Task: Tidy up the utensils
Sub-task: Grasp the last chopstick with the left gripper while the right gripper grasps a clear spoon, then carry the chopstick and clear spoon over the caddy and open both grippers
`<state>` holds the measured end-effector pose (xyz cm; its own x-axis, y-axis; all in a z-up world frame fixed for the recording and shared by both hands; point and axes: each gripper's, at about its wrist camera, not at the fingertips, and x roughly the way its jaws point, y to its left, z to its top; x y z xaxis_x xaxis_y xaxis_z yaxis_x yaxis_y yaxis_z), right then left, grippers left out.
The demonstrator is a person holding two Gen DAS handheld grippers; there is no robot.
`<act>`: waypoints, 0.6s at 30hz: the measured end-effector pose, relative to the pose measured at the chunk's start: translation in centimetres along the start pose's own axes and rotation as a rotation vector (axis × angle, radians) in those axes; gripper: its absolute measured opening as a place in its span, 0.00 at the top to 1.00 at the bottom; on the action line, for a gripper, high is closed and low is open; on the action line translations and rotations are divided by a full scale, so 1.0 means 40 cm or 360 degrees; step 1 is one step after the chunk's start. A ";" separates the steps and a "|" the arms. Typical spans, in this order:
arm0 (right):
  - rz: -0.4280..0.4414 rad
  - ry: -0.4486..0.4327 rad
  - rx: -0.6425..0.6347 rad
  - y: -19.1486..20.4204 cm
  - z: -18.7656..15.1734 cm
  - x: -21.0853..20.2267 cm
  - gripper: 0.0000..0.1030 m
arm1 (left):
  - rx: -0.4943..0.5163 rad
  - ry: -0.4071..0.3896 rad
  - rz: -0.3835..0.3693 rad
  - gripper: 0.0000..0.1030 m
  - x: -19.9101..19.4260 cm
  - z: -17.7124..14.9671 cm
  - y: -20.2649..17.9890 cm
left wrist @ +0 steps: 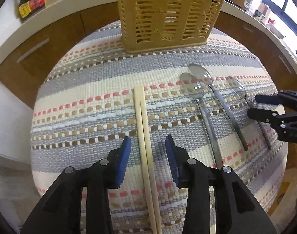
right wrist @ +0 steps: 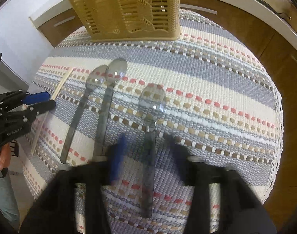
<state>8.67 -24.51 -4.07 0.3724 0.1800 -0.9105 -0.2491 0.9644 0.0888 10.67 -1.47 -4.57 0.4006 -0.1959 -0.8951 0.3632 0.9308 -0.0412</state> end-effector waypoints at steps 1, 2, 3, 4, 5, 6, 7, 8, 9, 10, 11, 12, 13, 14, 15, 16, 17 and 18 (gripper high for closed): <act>-0.0011 0.0012 -0.0022 0.005 0.004 0.000 0.47 | 0.0009 0.0011 0.0005 0.66 0.002 0.004 0.000; -0.0006 0.0025 -0.0027 0.006 0.007 0.001 0.48 | 0.0017 0.0035 0.0003 0.67 0.005 0.008 -0.001; 0.0011 0.0047 -0.0010 0.003 0.012 0.004 0.53 | 0.0029 0.0061 0.0000 0.68 0.011 0.013 -0.004; 0.0014 0.0086 0.0003 0.001 0.017 0.014 0.63 | 0.0043 0.0089 -0.0002 0.71 0.018 0.020 -0.006; 0.0012 0.0117 0.0009 0.003 0.022 0.026 0.66 | 0.0070 0.0105 0.0020 0.71 0.022 0.024 -0.010; 0.0004 0.0117 0.0005 0.004 0.027 0.027 0.67 | 0.0093 0.0120 0.0036 0.71 0.029 0.031 -0.014; -0.0008 0.0136 -0.0016 0.009 0.031 0.029 0.74 | 0.0123 0.0139 0.0061 0.71 0.032 0.037 -0.022; -0.0036 0.0144 -0.0034 0.014 0.031 0.030 0.78 | 0.0152 0.0152 0.0078 0.76 0.033 0.042 -0.032; -0.0070 0.0149 -0.0054 0.021 0.034 0.034 0.86 | 0.0169 0.0159 0.0079 0.80 0.033 0.043 -0.040; -0.0081 0.0152 -0.0063 0.025 0.035 0.036 0.90 | 0.0198 0.0159 0.0092 0.89 0.031 0.045 -0.052; -0.0074 0.0148 -0.0072 0.027 0.035 0.034 0.90 | 0.0217 0.0152 0.0131 0.90 0.030 0.044 -0.062; -0.0061 0.0139 -0.0073 0.028 0.034 0.031 0.90 | 0.0222 0.0133 0.0166 0.90 0.028 0.046 -0.071; -0.0045 0.0118 -0.0071 0.029 0.034 0.025 0.90 | 0.0222 0.0096 0.0186 0.90 0.020 0.047 -0.079; -0.0030 0.0081 -0.0073 0.036 0.035 0.015 0.90 | 0.0194 0.0053 0.0156 0.90 0.004 0.050 -0.078; -0.0012 0.0025 -0.0082 0.035 0.034 -0.007 0.90 | 0.0168 0.0003 0.0124 0.90 -0.011 0.056 -0.079; 0.0007 -0.0024 -0.0088 0.035 0.036 -0.030 0.90 | 0.0141 -0.0098 0.0073 0.90 -0.045 0.065 -0.076; 0.0035 -0.0086 -0.0088 0.036 0.044 -0.060 0.90 | 0.0112 -0.0189 0.0036 0.90 -0.082 0.077 -0.070; 0.0060 -0.0144 -0.0090 0.044 0.055 -0.088 0.90 | 0.0085 -0.0267 0.0013 0.90 -0.121 0.085 -0.060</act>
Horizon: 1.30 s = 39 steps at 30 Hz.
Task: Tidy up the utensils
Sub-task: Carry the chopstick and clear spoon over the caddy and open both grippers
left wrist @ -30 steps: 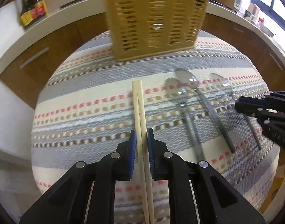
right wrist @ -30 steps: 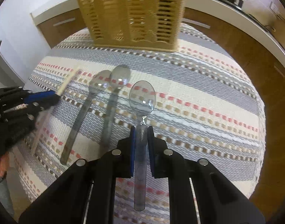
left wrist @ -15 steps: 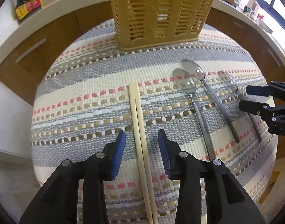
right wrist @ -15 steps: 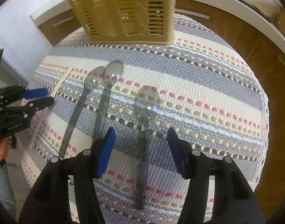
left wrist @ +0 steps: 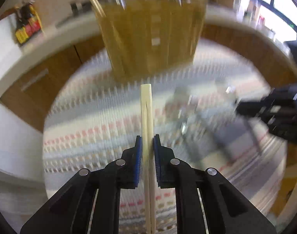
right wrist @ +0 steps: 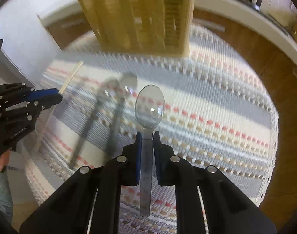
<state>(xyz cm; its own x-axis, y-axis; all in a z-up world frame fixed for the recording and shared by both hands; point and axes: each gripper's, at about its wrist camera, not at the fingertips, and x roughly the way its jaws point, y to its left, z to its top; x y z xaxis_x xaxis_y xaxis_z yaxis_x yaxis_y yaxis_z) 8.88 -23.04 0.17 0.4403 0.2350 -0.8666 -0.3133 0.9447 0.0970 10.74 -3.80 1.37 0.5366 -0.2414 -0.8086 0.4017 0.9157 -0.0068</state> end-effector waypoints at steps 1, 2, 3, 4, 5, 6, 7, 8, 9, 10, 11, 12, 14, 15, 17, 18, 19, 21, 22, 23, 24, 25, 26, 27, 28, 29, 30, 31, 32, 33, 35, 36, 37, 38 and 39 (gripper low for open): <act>0.0019 -0.0058 -0.0008 0.002 0.011 -0.026 0.90 | -0.0021 -0.0073 -0.0015 0.90 -0.032 0.016 0.007; 0.0030 -0.0111 -0.0018 0.005 0.020 -0.048 0.90 | -0.0043 -0.0173 -0.0035 0.90 -0.075 0.035 0.015; 0.0035 -0.0197 -0.0036 0.012 0.035 -0.083 0.90 | -0.0060 -0.0261 -0.0053 0.90 -0.108 0.058 0.016; 0.0039 -0.0284 -0.0049 0.019 0.050 -0.118 0.90 | -0.0074 -0.0336 -0.0066 0.90 -0.139 0.073 0.018; 0.0045 -0.0339 -0.0054 0.022 0.062 -0.140 0.90 | -0.0093 -0.0425 -0.0079 0.90 -0.174 0.092 0.024; 0.0056 -0.0421 -0.0057 0.024 0.078 -0.173 0.90 | -0.0105 -0.0479 -0.0085 0.90 -0.201 0.104 0.027; 0.0056 -0.0500 -0.0059 0.025 0.094 -0.202 0.90 | -0.0122 -0.0546 -0.0095 0.90 -0.222 0.122 0.025; 0.0046 -0.0552 -0.0058 0.023 0.106 -0.221 0.90 | -0.0147 -0.0633 -0.0116 0.90 -0.250 0.142 0.030; 0.0028 -0.0622 -0.0041 0.018 0.124 -0.245 0.90 | -0.0159 -0.0680 -0.0124 0.90 -0.265 0.156 0.035; 0.0025 -0.0681 -0.0013 0.009 0.143 -0.266 0.90 | -0.0174 -0.0749 -0.0129 0.90 -0.281 0.175 0.037; 0.0035 -0.0735 0.0013 -0.002 0.162 -0.283 0.90 | -0.0182 -0.0814 -0.0128 0.90 -0.290 0.193 0.038; 0.0030 -0.0777 0.0028 -0.007 0.181 -0.292 0.90 | -0.0189 -0.0872 -0.0115 0.90 -0.301 0.207 0.040; -0.0012 -0.0892 0.0064 -0.042 0.222 -0.313 0.90 | -0.0197 -0.0963 -0.0078 0.90 -0.317 0.232 0.033; -0.0015 -0.0925 0.0076 -0.058 0.236 -0.320 0.90 | -0.0201 -0.0995 -0.0079 0.90 -0.311 0.245 0.032; -0.0041 -0.1010 0.0112 -0.076 0.278 -0.329 0.90 | -0.0212 -0.1097 -0.0096 0.90 -0.304 0.276 0.038; -0.0070 -0.1043 0.0129 -0.082 0.293 -0.328 0.90 | -0.0210 -0.1135 -0.0096 0.90 -0.305 0.280 0.040; -0.0082 -0.1073 0.0141 -0.089 0.309 -0.325 0.90 | -0.0208 -0.1183 -0.0089 0.90 -0.303 0.292 0.042; -0.0073 -0.1137 0.0151 -0.097 0.336 -0.314 0.90 | -0.0233 -0.1244 -0.0063 0.90 -0.284 0.312 0.053; -0.0079 -0.1163 0.0152 -0.099 0.341 -0.311 0.90 | -0.0249 -0.1264 -0.0061 0.90 -0.280 0.315 0.060; -0.0090 -0.1196 0.0148 -0.100 0.353 -0.302 0.90 | -0.0271 -0.1278 -0.0067 0.90 -0.267 0.326 0.072; -0.0097 -0.1230 0.0140 -0.099 0.365 -0.293 0.90 | -0.0286 -0.1284 -0.0069 0.90 -0.255 0.331 0.083; -0.0108 -0.1254 0.0134 -0.098 0.378 -0.282 0.90 | -0.0303 -0.1288 -0.0064 0.90 -0.239 0.340 0.093; -0.0118 -0.1266 0.0130 -0.097 0.386 -0.273 0.90 | -0.0312 -0.1285 -0.0061 0.90 -0.220 0.348 0.104; -0.0121 -0.1281 0.0127 -0.098 0.395 -0.258 0.90 | -0.0321 -0.1276 -0.0053 0.90 -0.203 0.353 0.113; -0.0113 -0.1290 0.0127 -0.101 0.401 -0.242 0.90 | -0.0321 -0.1267 -0.0051 0.90 -0.188 0.357 0.121; -0.0113 -0.1294 0.0129 -0.103 0.404 -0.227 0.90 | -0.0311 -0.1261 -0.0059 0.90 -0.173 0.359 0.127; -0.0118 -0.1304 0.0132 -0.104 0.405 -0.209 0.90 | -0.0302 -0.1259 -0.0049 0.90 -0.154 0.363 0.128; -0.0124 -0.1309 0.0135 -0.107 0.404 -0.197 0.90 | -0.0303 -0.1264 -0.0033 0.90 -0.143 0.365 0.132; -0.0134 -0.1315 0.0142 -0.113 0.404 -0.181 0.90 | -0.0309 -0.1267 -0.0035 0.90 -0.129 0.366 0.138; -0.0138 -0.1319 0.0146 -0.118 0.403 -0.169 0.90 | -0.0316 -0.1267 -0.0044 0.90 -0.119 0.366 0.144; -0.0123 -0.1313 0.0147 -0.128 0.404 -0.147 0.90 | -0.0336 -0.1273 -0.0052 0.90 -0.094 0.365 0.151; -0.0118 -0.1311 0.0145 -0.128 0.402 -0.142 0.90 | -0.0340 -0.1279 -0.0047 0.90 -0.088 0.365 0.152; -0.0112 -0.1324 0.0144 -0.131 0.400 -0.136 0.90 | -0.0344 -0.1292 -0.0038 0.89 -0.079 0.365 0.152; -0.0113 -0.1332 0.0143 -0.133 0.398 -0.131 0.90 | -0.0342 -0.1298 -0.0034 0.90 -0.072 0.365 0.151; -0.0114 -0.1335 0.0140 -0.134 0.395 -0.127 0.90 | -0.0342 -0.1305 -0.0025 0.90 -0.068 0.364 0.149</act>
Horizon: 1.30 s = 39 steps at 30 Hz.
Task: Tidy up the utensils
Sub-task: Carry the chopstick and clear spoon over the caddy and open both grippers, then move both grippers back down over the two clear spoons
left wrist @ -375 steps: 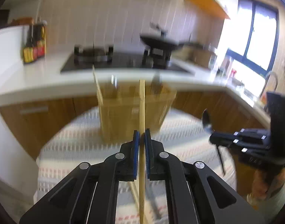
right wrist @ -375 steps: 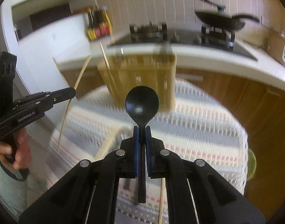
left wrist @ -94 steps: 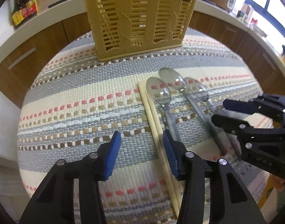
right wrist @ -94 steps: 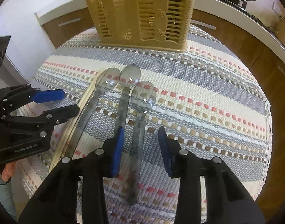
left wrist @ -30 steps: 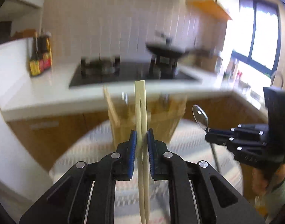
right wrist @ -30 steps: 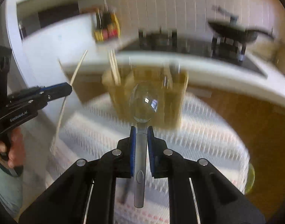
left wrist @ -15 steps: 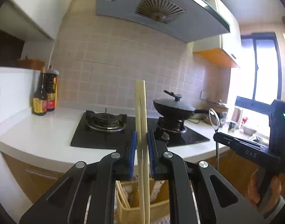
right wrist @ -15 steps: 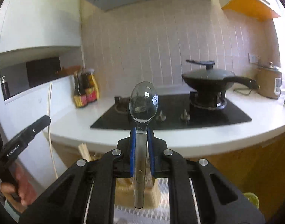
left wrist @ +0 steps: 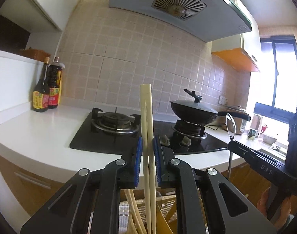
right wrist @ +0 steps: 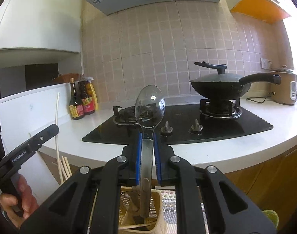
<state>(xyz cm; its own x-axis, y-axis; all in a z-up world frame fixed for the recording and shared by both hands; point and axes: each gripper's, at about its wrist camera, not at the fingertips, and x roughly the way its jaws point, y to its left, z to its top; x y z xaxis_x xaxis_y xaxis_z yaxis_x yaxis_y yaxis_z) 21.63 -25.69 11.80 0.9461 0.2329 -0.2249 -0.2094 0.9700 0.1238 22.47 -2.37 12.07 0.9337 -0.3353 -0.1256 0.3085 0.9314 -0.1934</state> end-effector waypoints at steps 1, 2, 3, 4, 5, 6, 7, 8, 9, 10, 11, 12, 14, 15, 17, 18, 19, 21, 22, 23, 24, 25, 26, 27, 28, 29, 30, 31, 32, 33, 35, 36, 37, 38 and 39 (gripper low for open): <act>-0.0001 -0.0009 0.0001 -0.001 -0.004 -0.001 0.90 | 0.0009 -0.0016 0.0010 0.90 0.002 -0.007 -0.002; -0.0005 -0.0019 0.0003 0.000 -0.005 -0.005 0.90 | 0.0024 -0.0028 0.0016 0.90 0.004 -0.013 -0.005; -0.0010 -0.0033 0.0004 -0.003 -0.010 -0.006 0.90 | 0.0033 -0.0039 0.0024 0.89 0.005 -0.017 -0.005; -0.0003 -0.0026 0.0010 -0.007 -0.014 -0.006 0.90 | 0.0039 -0.0049 0.0028 0.90 0.005 -0.022 -0.005; 0.0005 -0.0013 0.0018 -0.011 -0.016 -0.006 0.90 | 0.0044 -0.0053 0.0032 0.89 0.003 -0.028 -0.007; 0.0017 0.0004 0.0038 -0.017 -0.021 -0.008 0.89 | 0.0048 -0.0055 0.0038 0.89 -0.002 -0.034 -0.011; 0.0023 0.0010 0.0050 -0.021 -0.025 -0.012 0.84 | 0.0052 -0.0061 0.0042 0.89 -0.007 -0.038 -0.013; 0.0028 0.0016 0.0057 -0.023 -0.029 -0.018 0.80 | 0.0059 -0.0066 0.0045 0.89 -0.015 -0.044 -0.015; 0.0031 0.0020 0.0057 -0.024 -0.033 -0.027 0.70 | 0.0062 -0.0066 0.0047 0.89 -0.020 -0.047 -0.016; 0.0025 0.0014 0.0053 -0.024 -0.037 -0.041 0.56 | 0.0064 -0.0064 0.0048 0.84 -0.027 -0.051 -0.016; 0.0017 -0.0003 0.0047 -0.023 -0.041 -0.059 0.50 | 0.0068 -0.0051 0.0042 0.77 -0.038 -0.055 -0.016; 0.0012 -0.0010 0.0040 -0.022 -0.043 -0.076 0.48 | 0.0071 -0.0042 0.0041 0.77 -0.047 -0.057 -0.015; 0.0018 -0.0002 0.0045 -0.023 -0.043 -0.104 0.48 | 0.0073 -0.0027 0.0036 0.77 -0.069 -0.056 -0.014; 0.0018 0.0003 0.0064 -0.026 -0.043 -0.124 0.48 | 0.0070 -0.0021 0.0030 0.76 -0.078 -0.055 -0.013; 0.0013 0.0040 0.0077 -0.028 -0.043 -0.155 0.48 | 0.0060 0.0003 0.0005 0.66 -0.109 -0.048 -0.012; 0.0019 0.0058 0.0080 -0.027 -0.043 -0.167 0.48 | 0.0057 0.0011 -0.0004 0.63 -0.120 -0.046 -0.012; 0.0014 0.0090 0.0080 -0.024 -0.045 -0.181 0.48 | 0.0051 0.0019 -0.0013 0.60 -0.137 -0.043 -0.013; 0.0004 0.0159 0.0072 -0.015 -0.049 -0.206 0.48 | 0.0033 0.0049 -0.0038 0.59 -0.166 -0.037 -0.013; 0.0012 0.0194 0.0071 -0.010 -0.052 -0.215 0.48 | 0.0023 0.0068 -0.0050 0.59 -0.178 -0.035 -0.013; 0.0007 0.0242 0.0065 -0.002 -0.057 -0.224 0.48 | 0.0013 0.0089 -0.0062 0.59 -0.190 -0.034 -0.014; 0.0006 0.0276 0.0059 0.004 -0.062 -0.231 0.48 | 0.0007 0.0106 -0.0072 0.59 -0.201 -0.034 -0.016; 0.0018 0.0332 0.0054 0.012 -0.069 -0.239 0.48 | 0.0004 0.0135 -0.0081 0.56 -0.212 -0.035 -0.018; 0.0030 0.0396 0.0051 0.020 -0.079 -0.243 0.48 | 0.0008 0.0180 -0.0082 0.53 -0.221 -0.039 -0.023; 0.0033 0.0440 0.0051 0.026 -0.087 -0.246 0.48 | 0.0014 0.0218 -0.0080 0.53 -0.225 -0.043 -0.027; 0.0038 0.0496 0.0051 0.034 -0.101 -0.250 0.48 | 0.0025 0.0284 -0.0092 0.52 -0.231 -0.052 -0.034; 0.0046 0.0552 0.0048 0.043 -0.115 -0.253 0.48 | 0.0032 0.0335 -0.0107 0.52 -0.233 -0.060 -0.038; 0.0057 0.0622 0.0042 0.054 -0.135 -0.253 0.48 | 0.0041 0.0406 -0.0109 0.52 -0.237 -0.075 -0.043; 0.0062 0.0686 0.0036 0.066 -0.156 -0.252 0.48 | 0.0053 0.0470 -0.0093 0.52 -0.242 -0.092 -0.049; 0.0060 0.0749 0.0028 0.077 -0.181 -0.250 0.49 | 0.0068 0.0541 -0.0081 0.52 -0.246 -0.113 -0.054; 0.0061 0.0795 0.0019 0.086 -0.201 -0.248 0.49 | 0.0077 0.0591 -0.0076 0.52 -0.248 -0.130 -0.057; 0.0073 0.0906 -0.0001 0.110 -0.262 -0.246 0.49 | 0.0091 0.0711 -0.0037 0.52 -0.255 -0.183 -0.061; 0.0068 0.0946 -0.0004 0.119 -0.291 -0.248 0.52 | 0.0086 0.0747 -0.0020 0.52 -0.259 -0.202 -0.060; 0.0073 0.0985 0.0000 0.126 -0.317 -0.250 0.57 | 0.0069 0.0801 -0.0009 0.52 -0.264 -0.230 -0.057; 0.0086 0.1015 0.0009 0.132 -0.338 -0.252 0.59 | 0.0043 0.0858 -0.0009 0.52 -0.266 -0.256 -0.053; 0.0111 0.1062 0.0034 0.137 -0.373 -0.254 0.65 | 0.0016 0.0907 -0.0008 0.53 -0.270 -0.277 -0.048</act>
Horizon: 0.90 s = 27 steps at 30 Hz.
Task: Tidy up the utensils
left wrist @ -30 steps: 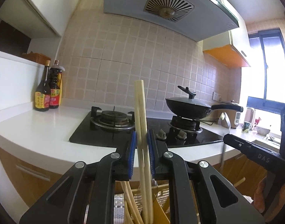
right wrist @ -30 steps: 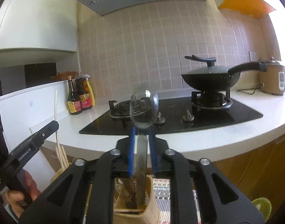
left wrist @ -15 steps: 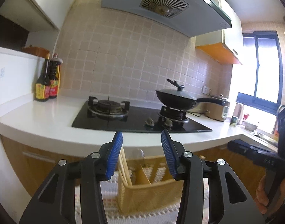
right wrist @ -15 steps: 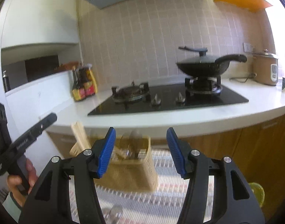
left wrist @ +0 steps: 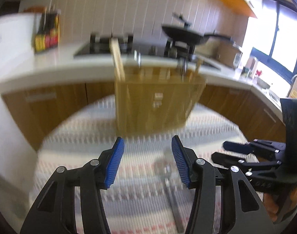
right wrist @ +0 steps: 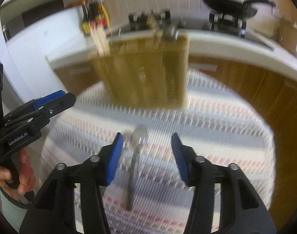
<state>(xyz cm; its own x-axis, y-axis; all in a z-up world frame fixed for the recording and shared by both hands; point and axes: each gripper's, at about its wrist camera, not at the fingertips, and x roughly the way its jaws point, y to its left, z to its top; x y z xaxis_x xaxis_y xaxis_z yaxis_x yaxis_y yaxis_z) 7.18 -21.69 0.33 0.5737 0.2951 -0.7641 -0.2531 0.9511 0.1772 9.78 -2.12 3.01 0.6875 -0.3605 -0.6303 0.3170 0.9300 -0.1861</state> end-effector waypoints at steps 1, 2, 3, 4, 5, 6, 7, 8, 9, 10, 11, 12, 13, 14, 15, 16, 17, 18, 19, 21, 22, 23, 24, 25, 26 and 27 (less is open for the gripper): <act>0.0016 0.0032 0.0012 0.002 -0.021 0.014 0.66 | -0.0023 0.0045 -0.0003 0.53 0.010 -0.017 0.004; 0.0021 0.0057 0.0018 0.006 -0.040 0.027 0.67 | -0.0040 0.0084 0.0000 0.54 0.019 -0.034 0.008; 0.0031 0.0078 0.0016 0.013 -0.067 0.041 0.68 | -0.0056 0.0118 0.0001 0.54 0.029 -0.048 0.012; 0.0044 0.0089 0.0017 0.017 -0.084 0.048 0.68 | -0.0071 0.0147 -0.0007 0.55 0.038 -0.063 0.013; 0.0062 0.0102 0.0024 0.022 -0.102 0.056 0.68 | -0.0085 0.0172 -0.0022 0.56 0.046 -0.077 0.009; 0.0074 0.0112 0.0029 0.026 -0.112 0.062 0.68 | -0.0096 0.0193 -0.0037 0.56 0.054 -0.086 0.007; 0.0080 0.0117 0.0024 0.033 -0.124 0.067 0.69 | -0.0102 0.0222 -0.0044 0.56 0.064 -0.097 0.003; 0.0073 0.0110 0.0011 0.042 -0.134 0.069 0.70 | -0.0102 0.0250 -0.0037 0.59 0.076 -0.108 -0.002; 0.0061 0.0100 -0.0004 0.051 -0.140 0.068 0.70 | -0.0098 0.0267 -0.0031 0.60 0.085 -0.114 -0.009; 0.0044 0.0091 -0.0021 0.057 -0.144 0.070 0.71 | -0.0092 0.0289 -0.0022 0.62 0.096 -0.122 -0.015; 0.0019 0.0076 -0.0047 0.065 -0.150 0.069 0.71 | -0.0090 0.0304 -0.0013 0.62 0.107 -0.128 -0.023; -0.0005 0.0048 -0.0079 0.076 -0.159 0.067 0.71 | -0.0097 0.0328 -0.0011 0.62 0.119 -0.134 -0.027; -0.0008 0.0034 -0.0086 0.079 -0.164 0.067 0.71 | -0.0115 0.0359 -0.0023 0.63 0.133 -0.139 -0.029; -0.0037 0.0030 -0.0087 0.080 -0.169 0.070 0.73 | -0.0132 0.0384 -0.0034 0.65 0.146 -0.143 -0.032; -0.0078 0.0035 -0.0088 0.080 -0.173 0.076 0.76 | -0.0130 0.0392 -0.0033 0.66 0.150 -0.143 -0.038; -0.0106 0.0040 -0.0087 0.076 -0.170 0.080 0.76 | -0.0115 0.0393 -0.0017 0.66 0.154 -0.144 -0.044; -0.0119 0.0047 -0.0086 0.072 -0.170 0.082 0.77 | -0.0091 0.0394 0.0013 0.66 0.158 -0.144 -0.052; -0.0132 0.0033 -0.0097 0.073 -0.173 0.086 0.80 | -0.0074 0.0396 0.0032 0.66 0.162 -0.143 -0.062; -0.0143 0.0033 -0.0114 0.077 -0.174 0.089 0.83 | -0.0055 0.0400 0.0051 0.66 0.167 -0.143 -0.071; -0.0164 0.0030 -0.0140 0.079 -0.177 0.087 0.90 | -0.0030 0.0413 0.0068 0.66 0.177 -0.146 -0.088; -0.0165 0.0028 -0.0145 0.079 -0.178 0.085 0.90 | -0.0008 0.0403 0.0106 0.66 0.180 -0.147 -0.097; -0.0162 0.0028 -0.0142 0.076 -0.178 0.081 0.90 | 0.0025 0.0403 0.0143 0.68 0.183 -0.148 -0.106; -0.0156 0.0028 -0.0132 0.071 -0.181 0.075 0.90 | 0.0056 0.0404 0.0173 0.70 0.194 -0.145 -0.121; -0.0148 0.0025 -0.0121 0.066 -0.184 0.069 0.90 | 0.0099 0.0404 0.0226 0.75 0.200 -0.147 -0.134; -0.0143 0.0023 -0.0111 0.061 -0.186 0.063 0.90 | 0.0137 0.0405 0.0270 0.82 0.203 -0.149 -0.142; -0.0141 0.0020 -0.0104 0.058 -0.189 0.057 0.90 | 0.0163 0.0404 0.0297 0.86 0.206 -0.150 -0.155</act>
<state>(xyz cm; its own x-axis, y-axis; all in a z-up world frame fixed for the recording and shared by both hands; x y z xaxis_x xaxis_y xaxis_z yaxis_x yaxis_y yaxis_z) 2.02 -19.52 -5.68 0.5862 0.2082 -0.7830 -0.2521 0.9653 0.0680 9.55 -10.41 -5.56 0.5592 -0.1433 -0.8166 0.2739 0.9616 0.0188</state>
